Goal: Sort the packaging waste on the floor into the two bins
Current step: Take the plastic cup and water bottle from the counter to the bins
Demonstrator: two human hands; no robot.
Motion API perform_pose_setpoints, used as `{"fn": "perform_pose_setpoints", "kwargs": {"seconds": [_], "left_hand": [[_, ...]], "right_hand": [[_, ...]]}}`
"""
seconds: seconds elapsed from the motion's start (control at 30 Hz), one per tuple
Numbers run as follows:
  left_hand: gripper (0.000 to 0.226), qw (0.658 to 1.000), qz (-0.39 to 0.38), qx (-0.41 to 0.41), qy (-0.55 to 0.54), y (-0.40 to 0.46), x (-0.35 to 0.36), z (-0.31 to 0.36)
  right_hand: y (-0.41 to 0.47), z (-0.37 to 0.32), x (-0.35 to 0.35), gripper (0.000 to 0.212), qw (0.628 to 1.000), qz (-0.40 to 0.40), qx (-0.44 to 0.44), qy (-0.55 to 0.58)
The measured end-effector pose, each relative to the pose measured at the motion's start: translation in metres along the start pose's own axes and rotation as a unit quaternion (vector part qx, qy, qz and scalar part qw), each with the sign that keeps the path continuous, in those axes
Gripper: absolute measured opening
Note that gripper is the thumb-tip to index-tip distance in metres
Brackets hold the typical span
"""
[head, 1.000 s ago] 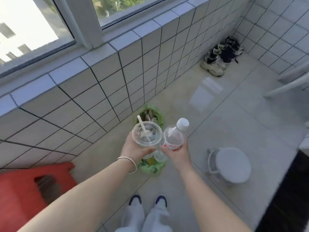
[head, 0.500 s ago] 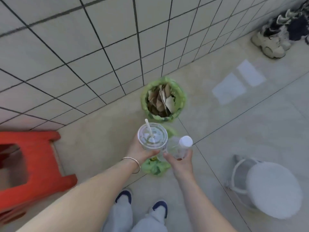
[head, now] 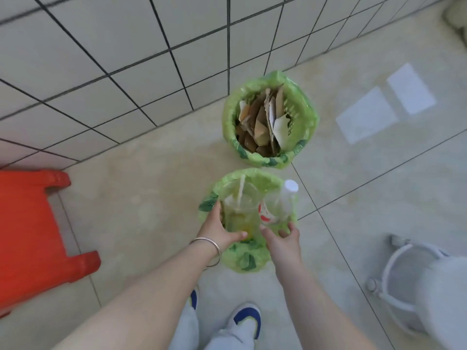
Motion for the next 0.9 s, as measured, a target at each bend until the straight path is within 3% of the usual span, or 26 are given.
{"fn": "perform_pose_setpoints", "kwargs": {"seconds": [0.1, 0.3, 0.47, 0.7, 0.9], "left_hand": [[0.098, 0.999, -0.004, -0.033, 0.021, -0.008, -0.006, 0.004], [0.046, 0.999, 0.014, -0.032, 0.037, -0.050, -0.053, 0.044], [0.036, 0.997, 0.078, 0.001, -0.005, -0.108, -0.121, 0.091], [0.024, 0.970, 0.201, 0.029, -0.135, -0.261, -0.245, 0.133], [0.020, 0.929, 0.314, 0.050, -0.189, -0.425, -0.368, 0.101]], "right_hand": [[-0.012, -0.009, 0.006, 0.074, 0.998, -0.001, 0.017, -0.062], [-0.075, -0.049, -0.003, 0.036, 0.986, -0.057, -0.047, -0.151], [-0.153, -0.097, -0.021, 0.008, 0.978, -0.078, -0.113, -0.154], [-0.334, -0.163, -0.049, 0.012, 0.946, -0.127, -0.226, -0.193], [-0.521, -0.173, -0.036, 0.014, 0.898, -0.218, -0.316, -0.215]]}}
Point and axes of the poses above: each hand's wrist, its own y-axis towards the middle knuckle, its own x-axis out of the palm, z = x × y, the point moved 1 cm from there along y, towards the middle knuckle, and after that the axes turned 11 degrees about z, right-handed, at the moved point
